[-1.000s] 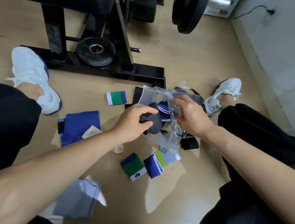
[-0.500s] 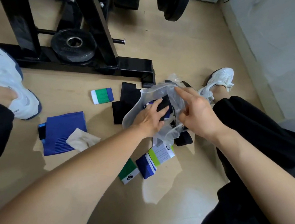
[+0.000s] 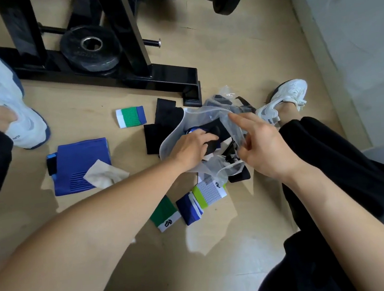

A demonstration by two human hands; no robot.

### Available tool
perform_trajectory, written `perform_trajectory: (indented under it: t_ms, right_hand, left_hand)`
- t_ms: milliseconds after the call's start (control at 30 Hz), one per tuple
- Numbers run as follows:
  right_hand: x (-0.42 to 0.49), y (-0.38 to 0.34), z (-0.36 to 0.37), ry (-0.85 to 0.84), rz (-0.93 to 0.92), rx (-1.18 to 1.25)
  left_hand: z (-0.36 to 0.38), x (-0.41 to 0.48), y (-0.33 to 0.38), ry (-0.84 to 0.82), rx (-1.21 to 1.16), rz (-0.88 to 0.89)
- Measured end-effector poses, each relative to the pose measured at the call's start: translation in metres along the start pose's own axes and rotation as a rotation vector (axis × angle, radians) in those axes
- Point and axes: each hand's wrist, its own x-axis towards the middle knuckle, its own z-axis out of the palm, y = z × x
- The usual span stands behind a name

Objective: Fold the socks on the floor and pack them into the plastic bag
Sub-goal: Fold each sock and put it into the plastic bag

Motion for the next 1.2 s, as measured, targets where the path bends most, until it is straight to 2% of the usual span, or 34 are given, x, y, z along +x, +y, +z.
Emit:
perform_trajectory:
  t_ms: [100,167,333,400,467,500,567,733,867,967,1100,1200]
  right_hand:
    - [0.003,0.000,0.000,0.025,0.002,0.012]
    - [0.005,-0.001,0.000,0.034,-0.007,0.011]
    - [0.006,-0.004,0.000,0.034,-0.016,-0.001]
    - [0.006,-0.004,0.001,0.025,-0.014,-0.006]
    - [0.006,-0.003,0.003,0.012,-0.013,-0.007]
    - [0.007,-0.003,0.004,0.003,-0.014,-0.004]
    - [0.010,-0.002,0.007,-0.004,-0.024,-0.005]
    - [0.010,-0.002,0.010,-0.014,-0.031,-0.017]
    - [0.006,0.000,0.016,-0.055,-0.036,-0.026]
    - [0.010,0.005,0.019,-0.058,-0.011,-0.020]
    - [0.013,0.008,0.022,-0.058,0.014,-0.012]
    - [0.013,0.003,0.025,-0.084,-0.001,-0.004]
  left_hand:
    - [0.000,-0.009,0.002,0.147,-0.301,-0.013]
    - [0.000,-0.013,0.002,0.135,-0.350,-0.027]
    - [0.008,-0.010,-0.010,-0.176,0.151,-0.200]
    - [0.007,-0.013,-0.010,-0.150,0.342,-0.203]
    - [0.006,-0.019,-0.008,-0.029,0.440,-0.063]
    - [0.006,-0.023,-0.008,-0.003,0.410,0.002]
    - [0.005,-0.029,-0.009,-0.056,0.271,0.029]
    - [0.011,-0.019,-0.011,-0.345,0.105,-0.112]
    - [0.019,0.015,-0.024,-0.375,0.194,-0.059]
    - [0.022,0.028,-0.028,-0.482,0.222,-0.142]
    - [-0.001,-0.004,-0.001,-0.331,0.073,-0.144]
    - [-0.026,-0.048,-0.002,-0.215,-0.053,-0.029]
